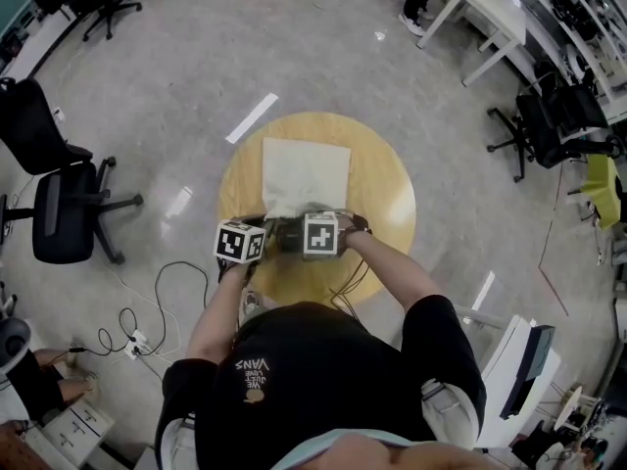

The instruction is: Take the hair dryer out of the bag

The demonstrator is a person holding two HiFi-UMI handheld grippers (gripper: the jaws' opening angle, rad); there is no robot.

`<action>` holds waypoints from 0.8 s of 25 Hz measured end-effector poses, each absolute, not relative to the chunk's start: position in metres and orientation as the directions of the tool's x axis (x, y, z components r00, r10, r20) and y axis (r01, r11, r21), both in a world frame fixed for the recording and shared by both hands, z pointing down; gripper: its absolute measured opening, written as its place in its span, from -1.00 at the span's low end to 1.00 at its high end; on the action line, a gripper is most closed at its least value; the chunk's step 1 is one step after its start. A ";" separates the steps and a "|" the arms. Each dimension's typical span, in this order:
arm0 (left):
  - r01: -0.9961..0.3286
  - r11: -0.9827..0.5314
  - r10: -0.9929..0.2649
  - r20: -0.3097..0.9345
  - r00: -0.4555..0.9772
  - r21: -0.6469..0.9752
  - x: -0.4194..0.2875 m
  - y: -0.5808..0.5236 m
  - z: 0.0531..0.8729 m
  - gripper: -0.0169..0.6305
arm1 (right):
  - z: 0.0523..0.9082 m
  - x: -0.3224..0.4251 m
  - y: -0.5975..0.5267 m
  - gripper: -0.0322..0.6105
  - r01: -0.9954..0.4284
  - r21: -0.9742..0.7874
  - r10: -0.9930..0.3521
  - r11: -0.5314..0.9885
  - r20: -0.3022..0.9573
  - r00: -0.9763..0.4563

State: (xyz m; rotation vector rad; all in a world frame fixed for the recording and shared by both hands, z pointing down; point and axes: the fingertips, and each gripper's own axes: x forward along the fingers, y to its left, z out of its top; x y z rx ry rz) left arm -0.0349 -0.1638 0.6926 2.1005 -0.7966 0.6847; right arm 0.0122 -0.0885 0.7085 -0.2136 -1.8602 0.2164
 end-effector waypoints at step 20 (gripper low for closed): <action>-0.693 -0.539 -0.279 0.675 0.683 0.478 -0.031 -0.178 0.683 -0.79 | 0.700 0.009 -0.057 0.19 -0.063 -0.292 0.255 0.954 0.907 -0.334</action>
